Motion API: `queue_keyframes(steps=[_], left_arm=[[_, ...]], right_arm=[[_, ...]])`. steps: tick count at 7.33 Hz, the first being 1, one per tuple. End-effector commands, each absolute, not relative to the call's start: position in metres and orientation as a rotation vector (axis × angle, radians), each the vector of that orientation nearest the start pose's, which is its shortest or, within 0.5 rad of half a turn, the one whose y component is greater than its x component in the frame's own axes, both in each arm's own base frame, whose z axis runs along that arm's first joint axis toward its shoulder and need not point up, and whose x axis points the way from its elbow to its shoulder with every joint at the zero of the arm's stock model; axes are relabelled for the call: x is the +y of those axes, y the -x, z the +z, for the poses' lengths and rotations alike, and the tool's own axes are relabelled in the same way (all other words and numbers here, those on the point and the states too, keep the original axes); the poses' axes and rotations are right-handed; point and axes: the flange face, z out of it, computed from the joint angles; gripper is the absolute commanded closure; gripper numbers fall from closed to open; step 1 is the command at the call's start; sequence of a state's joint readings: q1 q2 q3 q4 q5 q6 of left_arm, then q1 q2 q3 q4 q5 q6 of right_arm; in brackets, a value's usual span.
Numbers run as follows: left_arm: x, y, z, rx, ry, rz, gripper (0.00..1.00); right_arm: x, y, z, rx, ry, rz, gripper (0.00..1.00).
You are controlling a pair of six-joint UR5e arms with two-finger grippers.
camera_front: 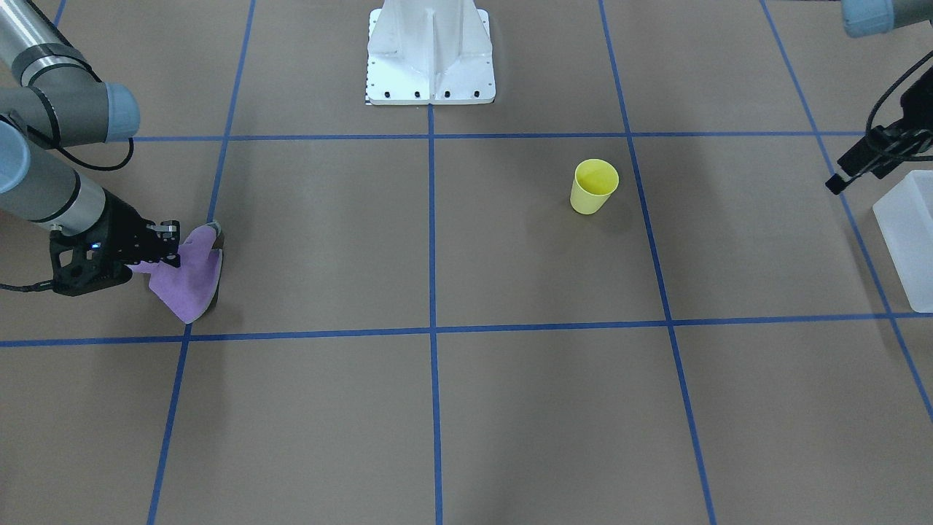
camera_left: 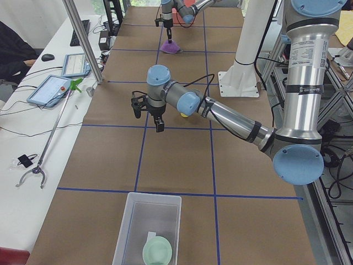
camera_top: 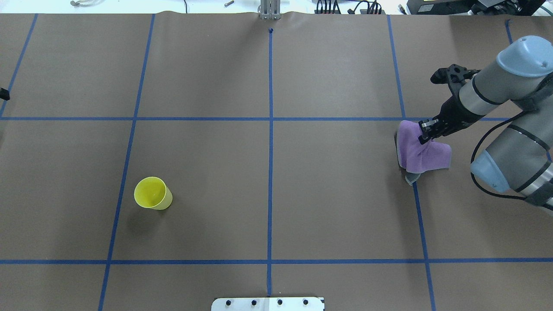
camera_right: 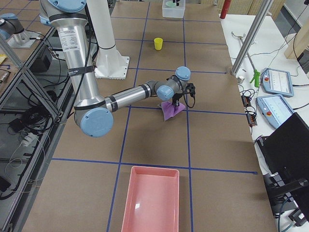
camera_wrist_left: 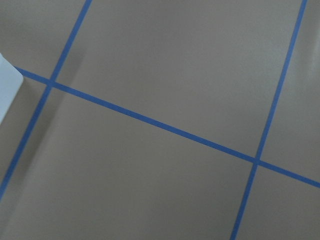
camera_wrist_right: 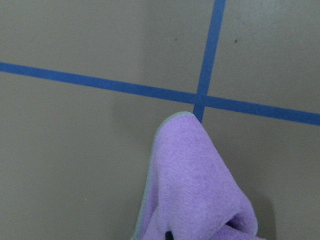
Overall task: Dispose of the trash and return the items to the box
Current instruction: 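Lift the cloth toward the pink bin while the left gripper reaches the yellow cup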
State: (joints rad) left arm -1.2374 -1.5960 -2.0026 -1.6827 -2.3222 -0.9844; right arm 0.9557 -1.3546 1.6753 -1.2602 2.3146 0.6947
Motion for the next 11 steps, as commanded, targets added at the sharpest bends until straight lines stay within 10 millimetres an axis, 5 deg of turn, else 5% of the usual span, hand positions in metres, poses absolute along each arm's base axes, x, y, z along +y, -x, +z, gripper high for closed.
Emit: queue_keyframes(steps=[1,4,7,11], left_arm=[[-0.471,-0.152,0.403,0.953,0.021,-0.378,0.02],[-0.433,-0.259,0.364,0.972,0.023,-0.352,0.02],[-0.387,-0.324,0.356,0.935,0.005,-0.298,0.02],[-0.359,-0.370,0.373,0.887,0.023,-0.231,0.05]], right_arm=[[-0.537,0.228,0.446,-0.958,-0.076,-0.078,1.00],[-0.550,0.143,0.433,-0.944,-0.049,0.075,1.00],[-0.518,0.081,0.451,-0.932,-0.068,0.142,1.00],[-0.505,0.017,0.490,-0.871,-0.087,0.084,1.00]])
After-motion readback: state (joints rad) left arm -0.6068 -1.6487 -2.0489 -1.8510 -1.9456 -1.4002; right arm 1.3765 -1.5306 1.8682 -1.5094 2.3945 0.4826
